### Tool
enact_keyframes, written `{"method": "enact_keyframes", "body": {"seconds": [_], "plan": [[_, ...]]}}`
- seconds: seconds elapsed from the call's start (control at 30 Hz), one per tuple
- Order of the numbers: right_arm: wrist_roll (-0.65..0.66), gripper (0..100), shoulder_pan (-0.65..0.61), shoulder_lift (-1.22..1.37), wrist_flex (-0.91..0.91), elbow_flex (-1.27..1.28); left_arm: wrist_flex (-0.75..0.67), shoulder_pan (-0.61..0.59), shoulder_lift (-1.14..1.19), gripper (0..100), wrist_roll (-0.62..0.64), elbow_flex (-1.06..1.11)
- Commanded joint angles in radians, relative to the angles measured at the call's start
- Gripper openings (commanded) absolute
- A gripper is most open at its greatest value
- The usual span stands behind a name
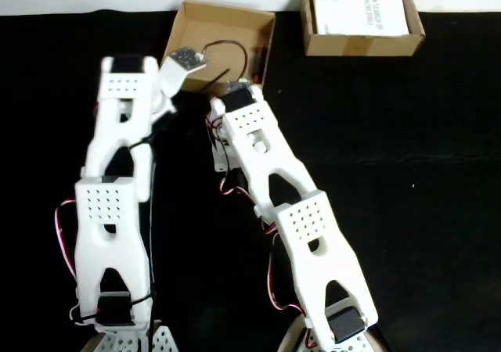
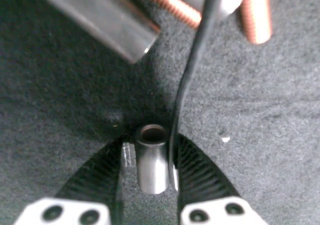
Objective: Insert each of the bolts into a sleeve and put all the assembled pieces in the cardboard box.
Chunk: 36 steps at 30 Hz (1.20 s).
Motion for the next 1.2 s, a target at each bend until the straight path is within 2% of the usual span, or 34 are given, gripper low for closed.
{"method": "enact_keyframes", "body": {"seconds": [0.0,0.07,0.17,0.3,0.4,0.5,0.67,0.73,0.83,0.9,0.97,1.07,1.17], "plan": [[-0.005,0.8,0.035,0.038,0.008,0.024,0.087,-0.039,-0.016,1,-0.301,-0.107],[-0.005,0.8,0.035,0.038,0.008,0.024,0.097,-0.059,-0.016,1,-0.394,-0.119],[-0.005,0.8,0.035,0.038,0.008,0.024,0.097,-0.084,-0.015,1,-0.457,-0.119],[-0.005,0.8,0.035,0.038,0.008,0.024,0.097,-0.101,-0.013,3,-0.482,-0.114],[-0.005,0.8,0.035,0.038,0.008,0.024,0.097,-0.108,-0.012,11,-0.474,-0.113],[-0.005,0.8,0.035,0.038,0.008,0.024,0.097,-0.11,-0.002,19,-0.391,-0.119],[-0.005,0.8,0.035,0.038,0.008,0.024,0.095,-0.11,0.025,20,-0.262,-0.12],[-0.005,0.8,0.035,0.038,0.008,0.024,0.095,-0.11,0.019,20,-0.173,-0.12],[-0.005,0.8,0.035,0.038,0.008,0.024,0.104,-0.11,-0.008,20,0.054,-0.136],[-0.005,0.8,0.035,0.038,0.008,0.024,0.12,-0.11,-0.053,20,0.288,-0.154],[-0.005,0.8,0.035,0.038,0.008,0.024,0.126,-0.11,-0.119,20,0.618,-0.117],[-0.005,0.8,0.035,0.038,0.008,0.024,0.126,-0.108,-0.26,20,1.145,0.054],[-0.005,0.8,0.035,0.038,0.008,0.024,0.126,-0.099,-0.43,19,1.527,0.326]]}}
